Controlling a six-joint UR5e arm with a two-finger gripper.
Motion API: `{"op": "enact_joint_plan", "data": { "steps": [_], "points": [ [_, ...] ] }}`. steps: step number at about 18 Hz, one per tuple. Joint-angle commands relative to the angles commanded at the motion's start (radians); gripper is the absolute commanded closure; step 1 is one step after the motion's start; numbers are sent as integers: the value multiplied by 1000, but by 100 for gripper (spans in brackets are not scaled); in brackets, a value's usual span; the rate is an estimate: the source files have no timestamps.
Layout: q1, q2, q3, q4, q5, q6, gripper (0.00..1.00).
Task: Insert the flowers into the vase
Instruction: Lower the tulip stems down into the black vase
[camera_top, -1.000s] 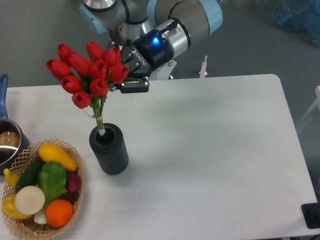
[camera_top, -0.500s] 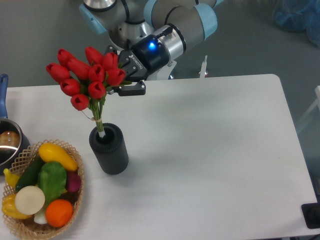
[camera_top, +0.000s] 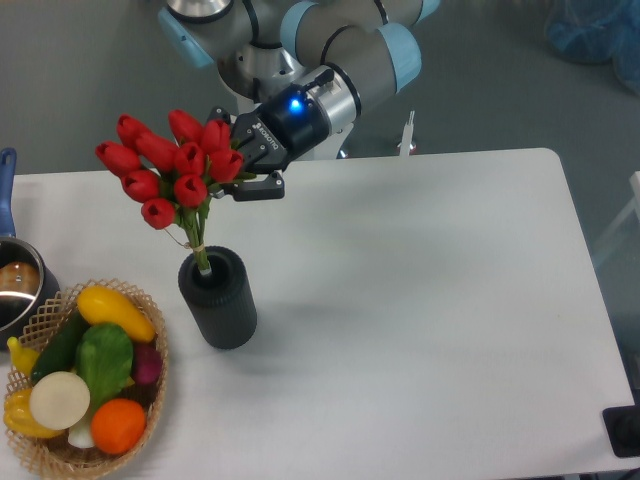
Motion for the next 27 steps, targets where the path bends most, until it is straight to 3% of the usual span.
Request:
{"op": "enact_joint_plan", "data": {
  "steps": [14,27],
  "points": [
    [-2,-69,-71,-2,15,172,84],
    [-21,-104,-86,-2,43,187,76]
  ]
}}
